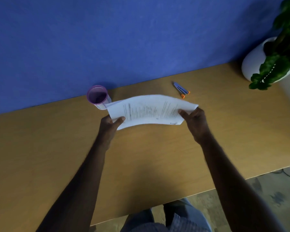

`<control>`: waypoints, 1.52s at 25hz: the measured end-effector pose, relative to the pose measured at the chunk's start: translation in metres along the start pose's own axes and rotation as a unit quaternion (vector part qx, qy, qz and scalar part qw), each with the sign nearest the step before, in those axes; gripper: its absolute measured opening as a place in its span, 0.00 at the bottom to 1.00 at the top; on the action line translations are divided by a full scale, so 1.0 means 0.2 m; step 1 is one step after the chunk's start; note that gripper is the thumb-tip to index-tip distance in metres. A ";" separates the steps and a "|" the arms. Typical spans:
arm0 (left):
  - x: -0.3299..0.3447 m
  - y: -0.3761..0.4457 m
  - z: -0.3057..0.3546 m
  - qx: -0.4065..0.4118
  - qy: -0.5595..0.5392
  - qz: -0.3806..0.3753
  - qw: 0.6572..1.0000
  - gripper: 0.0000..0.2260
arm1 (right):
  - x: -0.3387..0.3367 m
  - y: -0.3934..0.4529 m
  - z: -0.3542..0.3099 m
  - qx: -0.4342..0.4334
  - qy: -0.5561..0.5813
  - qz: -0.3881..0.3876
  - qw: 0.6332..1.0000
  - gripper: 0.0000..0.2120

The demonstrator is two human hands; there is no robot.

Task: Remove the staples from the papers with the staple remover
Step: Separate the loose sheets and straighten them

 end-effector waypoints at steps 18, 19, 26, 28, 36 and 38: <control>0.02 -0.02 0.04 -0.055 -0.134 0.085 0.986 0.05 | -0.11 -0.14 0.25 0.115 0.060 0.087 0.988 0.08; 0.04 -0.03 0.09 -0.056 -0.192 0.094 0.975 0.06 | -0.09 -0.16 0.27 0.125 0.088 0.080 0.985 0.09; 0.30 -0.05 0.38 0.003 -0.322 0.036 0.946 0.17 | 0.18 -0.35 0.32 0.162 0.263 -0.003 0.951 0.17; 0.32 -0.06 0.41 0.011 -0.319 0.054 0.946 0.16 | 0.24 -0.40 0.36 0.184 0.267 -0.008 0.946 0.16; 0.21 -0.03 0.53 0.066 -0.160 0.010 0.985 0.14 | 0.05 -0.23 0.20 0.121 0.134 -0.002 0.984 0.09; 0.22 -0.04 0.55 0.078 -0.127 -0.014 0.989 0.15 | 0.07 -0.17 0.07 0.081 0.097 -0.034 0.991 0.08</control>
Point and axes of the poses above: each hand's wrist, its own y-axis towards the middle knuckle, its own x-axis out of the palm, z = x × y, the point moved 7 cm from there along y, towards the middle knuckle, and after that the axes turned 1 degree about y, right-handed, at the moved point
